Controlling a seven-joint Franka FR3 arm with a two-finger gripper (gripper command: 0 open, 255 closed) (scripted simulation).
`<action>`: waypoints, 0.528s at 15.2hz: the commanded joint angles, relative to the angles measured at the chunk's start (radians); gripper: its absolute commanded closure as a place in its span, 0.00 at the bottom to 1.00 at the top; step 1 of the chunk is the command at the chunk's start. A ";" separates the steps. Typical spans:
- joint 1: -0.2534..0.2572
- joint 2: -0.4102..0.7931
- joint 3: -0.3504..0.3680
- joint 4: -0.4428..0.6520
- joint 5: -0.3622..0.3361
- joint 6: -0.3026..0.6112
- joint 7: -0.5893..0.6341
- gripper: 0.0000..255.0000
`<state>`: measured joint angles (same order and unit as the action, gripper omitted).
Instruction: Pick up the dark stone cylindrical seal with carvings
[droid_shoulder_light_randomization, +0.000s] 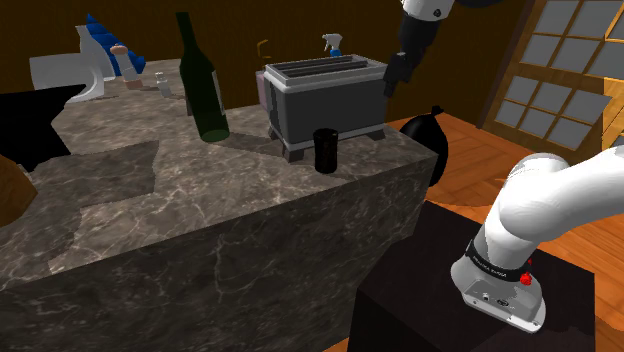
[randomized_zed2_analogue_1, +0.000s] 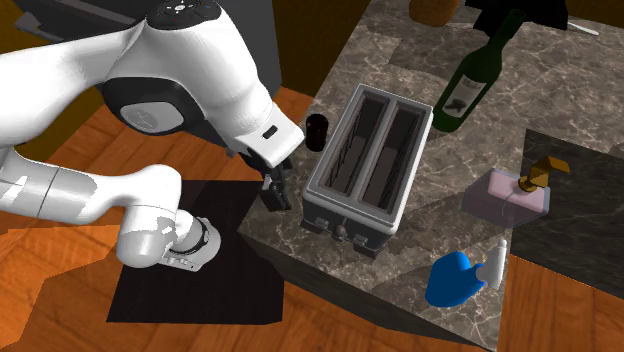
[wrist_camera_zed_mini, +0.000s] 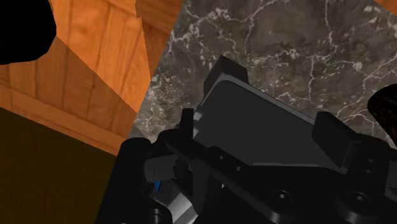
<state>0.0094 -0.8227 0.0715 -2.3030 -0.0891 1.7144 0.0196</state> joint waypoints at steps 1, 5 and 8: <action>0.000 0.000 0.000 0.000 0.000 0.000 0.000 0.00; 0.027 0.086 0.070 0.041 0.049 0.003 0.066 0.00; 0.044 0.157 0.121 0.081 0.082 0.005 0.114 0.00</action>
<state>0.0487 -0.7017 0.1731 -2.2419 -0.0185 1.7135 0.1146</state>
